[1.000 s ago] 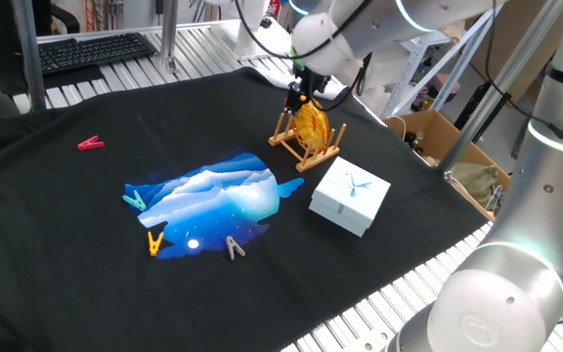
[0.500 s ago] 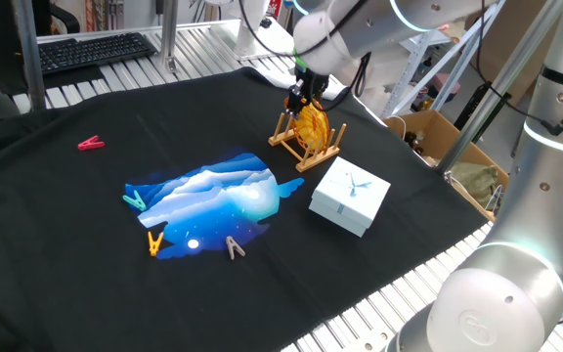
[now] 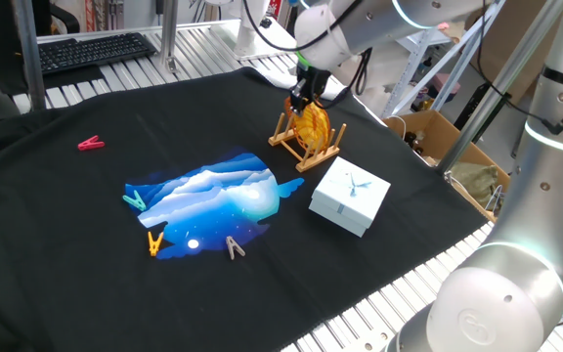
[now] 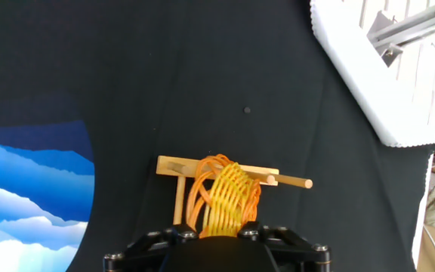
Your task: Take the dish off the dish rack
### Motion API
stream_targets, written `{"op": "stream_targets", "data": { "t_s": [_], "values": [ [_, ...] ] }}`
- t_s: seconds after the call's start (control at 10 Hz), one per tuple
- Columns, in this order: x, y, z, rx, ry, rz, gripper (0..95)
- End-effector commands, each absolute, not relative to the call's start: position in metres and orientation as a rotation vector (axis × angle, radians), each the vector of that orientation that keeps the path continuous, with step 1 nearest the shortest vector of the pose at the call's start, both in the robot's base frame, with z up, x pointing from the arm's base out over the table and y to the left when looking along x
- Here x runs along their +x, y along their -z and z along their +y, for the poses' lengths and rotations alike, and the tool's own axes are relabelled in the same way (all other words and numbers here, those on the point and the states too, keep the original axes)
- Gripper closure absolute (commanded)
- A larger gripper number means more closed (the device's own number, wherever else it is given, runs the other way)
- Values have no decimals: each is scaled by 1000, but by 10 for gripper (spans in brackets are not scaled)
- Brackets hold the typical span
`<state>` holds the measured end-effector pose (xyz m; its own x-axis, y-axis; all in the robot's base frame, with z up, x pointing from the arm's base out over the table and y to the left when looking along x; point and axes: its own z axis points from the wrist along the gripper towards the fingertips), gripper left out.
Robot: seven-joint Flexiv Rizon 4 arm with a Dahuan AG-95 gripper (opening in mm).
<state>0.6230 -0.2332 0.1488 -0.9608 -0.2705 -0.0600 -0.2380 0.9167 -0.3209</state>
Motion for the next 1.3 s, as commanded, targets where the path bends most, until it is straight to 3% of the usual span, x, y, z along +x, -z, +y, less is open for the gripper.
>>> {"op": "stream_targets", "data": {
  "t_s": [0.1, 1.3],
  "values": [
    [624, -149, -233, -397, 497, 2974, 950],
    [621, -181, -238, -400, 582, 2982, 950]
  ]
}}
